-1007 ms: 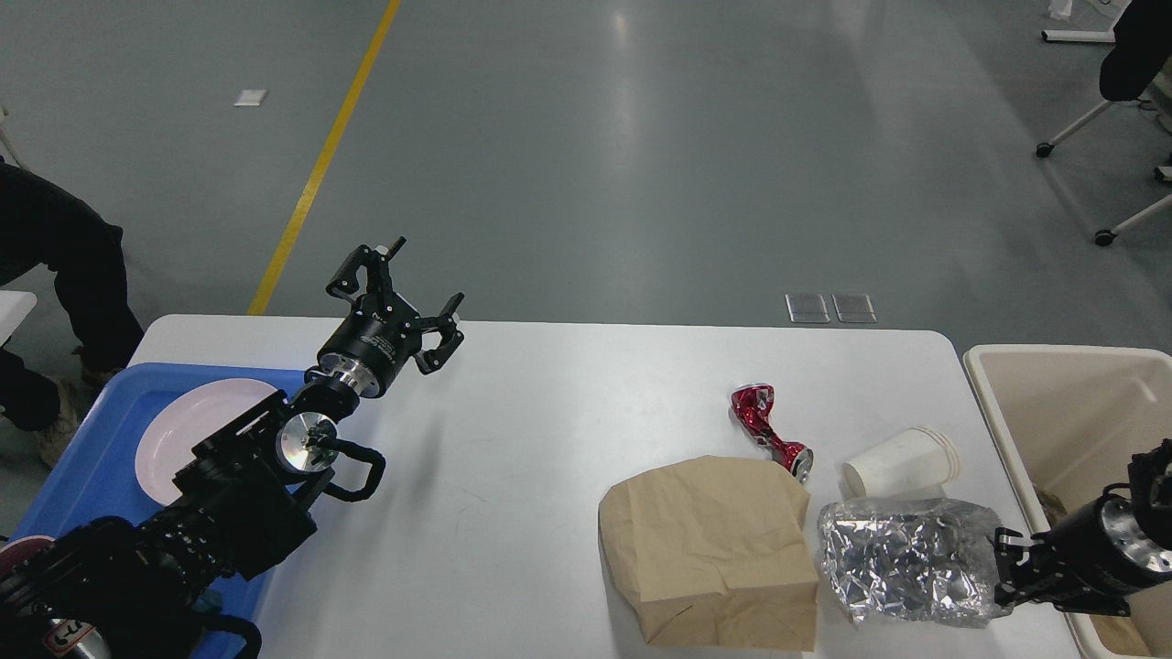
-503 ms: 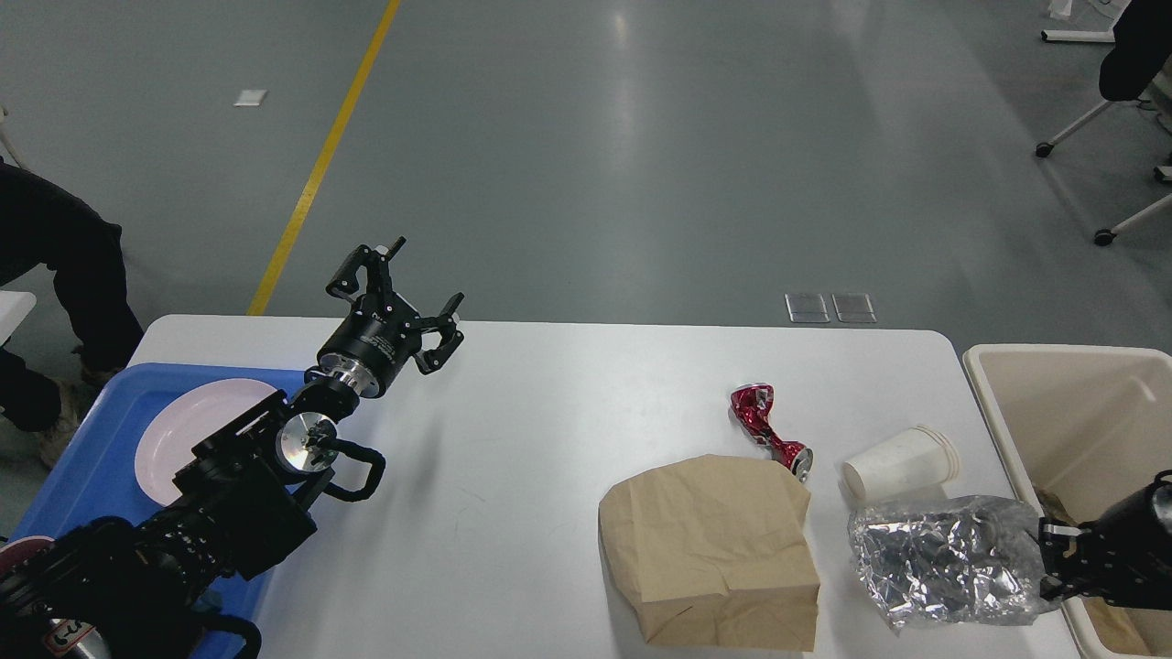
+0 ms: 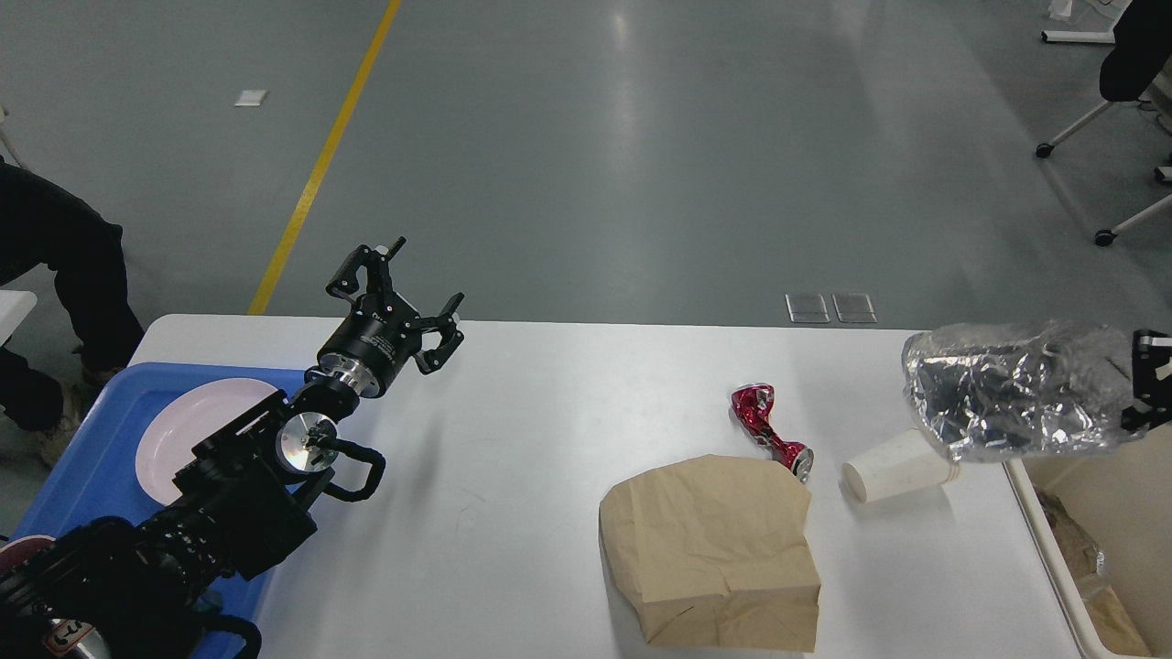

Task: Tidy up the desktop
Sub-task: 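Carry the foil package over the bin and release it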

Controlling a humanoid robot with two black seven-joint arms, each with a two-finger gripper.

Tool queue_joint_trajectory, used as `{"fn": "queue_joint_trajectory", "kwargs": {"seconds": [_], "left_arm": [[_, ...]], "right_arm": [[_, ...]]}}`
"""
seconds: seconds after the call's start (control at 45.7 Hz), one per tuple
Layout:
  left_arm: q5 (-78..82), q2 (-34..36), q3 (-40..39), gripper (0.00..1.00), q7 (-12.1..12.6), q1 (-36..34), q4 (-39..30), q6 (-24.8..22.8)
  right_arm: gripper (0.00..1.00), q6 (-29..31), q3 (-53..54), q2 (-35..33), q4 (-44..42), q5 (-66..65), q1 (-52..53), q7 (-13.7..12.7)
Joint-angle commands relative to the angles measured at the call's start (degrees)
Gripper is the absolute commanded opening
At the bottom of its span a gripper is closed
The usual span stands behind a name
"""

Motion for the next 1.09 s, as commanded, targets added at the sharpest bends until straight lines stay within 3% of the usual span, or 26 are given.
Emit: {"fn": "queue_joint_trajectory", "kwargs": {"seconds": [0.0, 0.131, 0.263, 0.525, 0.81, 1.072], "left_arm": [[0.00, 0.00, 0.00, 0.97, 0.00, 0.00, 0.00, 0.00], [0.00, 0.00, 0.00, 0.97, 0.00, 0.00, 0.00, 0.00], [0.00, 0.00, 0.00, 0.97, 0.00, 0.00, 0.00, 0.00], [0.00, 0.00, 0.00, 0.97, 0.00, 0.00, 0.00, 0.00], [0.00, 0.00, 0.00, 0.97, 0.00, 0.00, 0.00, 0.00], [0.00, 0.00, 0.00, 0.97, 0.00, 0.00, 0.00, 0.00]], "right_arm": [[0.00, 0.02, -0.35, 0.06, -5.88, 0.02, 0.44, -0.29], [0.00, -2.59, -0.26, -0.20, -14.66, 0.20, -1.40, -0.38], [0.00, -9.44, 0.18, -0.47, -19.42, 0.81, -5.62, -0.38], [0.00, -30.35, 4.04, -3.71, -20.48, 1.08, -15.11, -0.47], [0.00, -53.04, 20.03, -6.18, -23.37, 1.08, -33.12, -0.38], [0.00, -55.60, 36.47, -5.56, -28.03, 1.08, -47.45, -0.29]]}}
